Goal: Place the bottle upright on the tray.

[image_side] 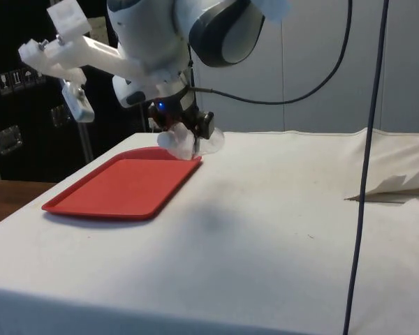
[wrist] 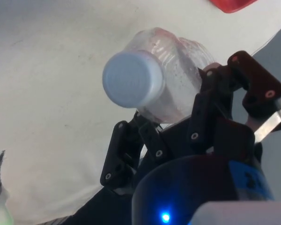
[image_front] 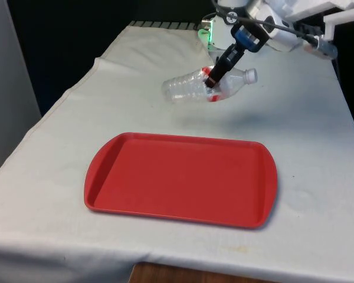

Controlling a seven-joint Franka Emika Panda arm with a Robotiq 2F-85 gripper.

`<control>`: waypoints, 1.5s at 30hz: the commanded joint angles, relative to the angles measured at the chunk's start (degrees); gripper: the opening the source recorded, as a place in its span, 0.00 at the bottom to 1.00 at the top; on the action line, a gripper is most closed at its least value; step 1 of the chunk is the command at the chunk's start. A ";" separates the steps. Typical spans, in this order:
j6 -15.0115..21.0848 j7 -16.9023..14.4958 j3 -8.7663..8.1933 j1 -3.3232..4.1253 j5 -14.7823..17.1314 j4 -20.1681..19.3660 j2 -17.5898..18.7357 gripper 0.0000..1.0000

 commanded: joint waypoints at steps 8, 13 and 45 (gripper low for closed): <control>0.46 -2.29 -0.23 -0.34 3.09 0.00 -1.66 0.00; 0.40 -3.50 -0.52 -0.29 4.87 0.11 -2.58 0.00; -0.17 -9.34 -1.32 -0.17 15.53 1.66 -7.33 0.00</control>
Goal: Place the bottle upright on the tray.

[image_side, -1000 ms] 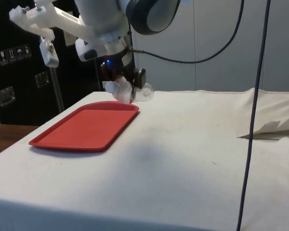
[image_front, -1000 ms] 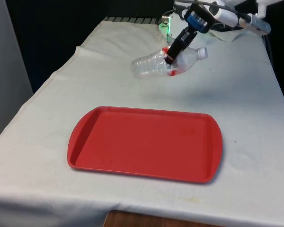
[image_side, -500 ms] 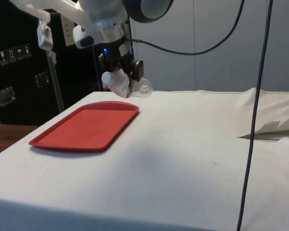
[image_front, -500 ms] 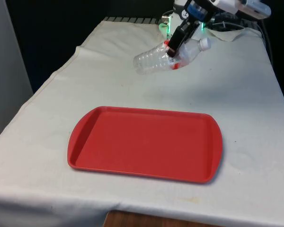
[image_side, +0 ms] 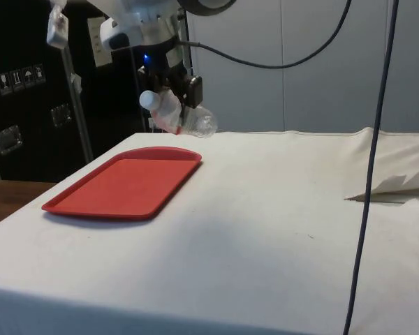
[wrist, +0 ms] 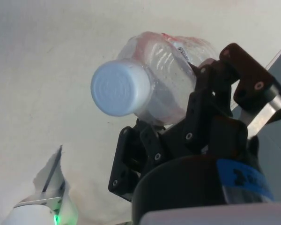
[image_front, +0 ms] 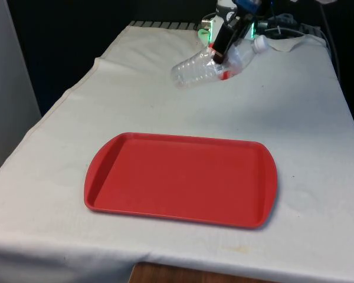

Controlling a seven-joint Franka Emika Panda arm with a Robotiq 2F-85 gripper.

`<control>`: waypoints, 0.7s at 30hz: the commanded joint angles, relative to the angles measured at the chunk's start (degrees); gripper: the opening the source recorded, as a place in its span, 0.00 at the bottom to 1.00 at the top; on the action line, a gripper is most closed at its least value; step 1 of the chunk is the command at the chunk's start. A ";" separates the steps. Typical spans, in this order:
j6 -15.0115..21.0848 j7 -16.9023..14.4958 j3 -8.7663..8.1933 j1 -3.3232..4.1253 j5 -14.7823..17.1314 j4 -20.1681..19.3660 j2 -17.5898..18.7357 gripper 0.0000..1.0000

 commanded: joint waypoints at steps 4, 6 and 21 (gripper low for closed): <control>0.00 -1.32 0.00 -0.17 2.18 0.40 -0.69 0.00; 0.00 -1.60 0.00 -0.17 2.81 0.63 -0.86 0.00; 0.11 -3.61 -0.29 -0.17 7.85 2.64 -1.26 0.00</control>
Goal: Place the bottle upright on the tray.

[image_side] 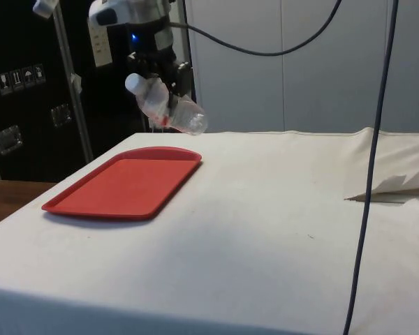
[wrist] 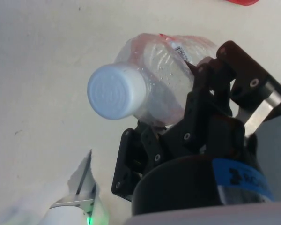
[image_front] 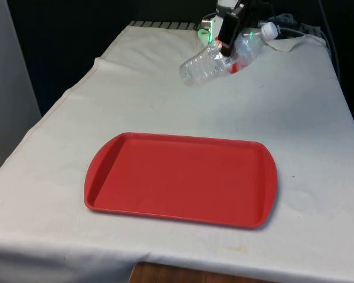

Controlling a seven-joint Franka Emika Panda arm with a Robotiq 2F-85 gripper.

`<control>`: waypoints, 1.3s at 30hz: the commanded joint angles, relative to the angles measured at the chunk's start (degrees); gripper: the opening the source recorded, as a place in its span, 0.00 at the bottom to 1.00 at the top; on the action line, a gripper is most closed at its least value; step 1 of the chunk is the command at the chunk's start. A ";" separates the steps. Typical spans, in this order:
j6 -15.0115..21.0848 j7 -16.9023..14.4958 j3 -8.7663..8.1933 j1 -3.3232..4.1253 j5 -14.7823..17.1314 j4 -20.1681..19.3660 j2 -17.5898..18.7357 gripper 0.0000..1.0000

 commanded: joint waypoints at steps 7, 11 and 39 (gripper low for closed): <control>0.11 -1.49 0.00 -0.17 3.21 1.09 -0.23 0.00; 0.00 -1.43 -0.17 0.00 3.90 1.55 -0.06 0.00; 1.60 -3.90 -1.03 -0.23 15.47 6.99 2.41 0.00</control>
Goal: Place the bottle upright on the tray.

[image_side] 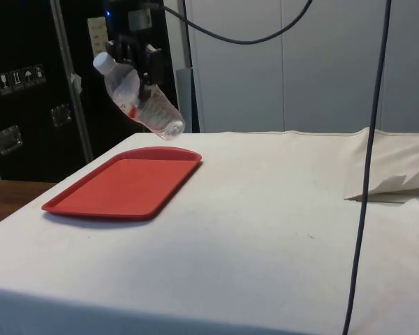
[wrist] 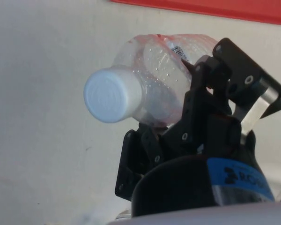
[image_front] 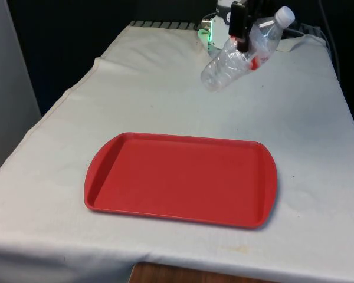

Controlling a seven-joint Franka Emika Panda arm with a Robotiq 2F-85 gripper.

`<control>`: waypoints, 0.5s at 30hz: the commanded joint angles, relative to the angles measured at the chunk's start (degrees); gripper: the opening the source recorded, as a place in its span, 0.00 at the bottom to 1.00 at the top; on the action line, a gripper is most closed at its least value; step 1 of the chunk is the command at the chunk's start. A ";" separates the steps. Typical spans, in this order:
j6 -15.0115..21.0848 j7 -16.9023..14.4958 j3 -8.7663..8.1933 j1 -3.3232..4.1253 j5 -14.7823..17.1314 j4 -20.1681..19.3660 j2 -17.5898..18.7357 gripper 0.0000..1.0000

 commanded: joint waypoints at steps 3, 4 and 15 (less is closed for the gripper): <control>0.57 -0.86 -0.06 -0.23 1.78 0.97 0.86 0.00; 0.06 -0.29 -0.17 0.00 0.86 0.57 0.40 0.00; 1.26 -2.52 -1.38 0.00 5.84 3.21 2.58 0.00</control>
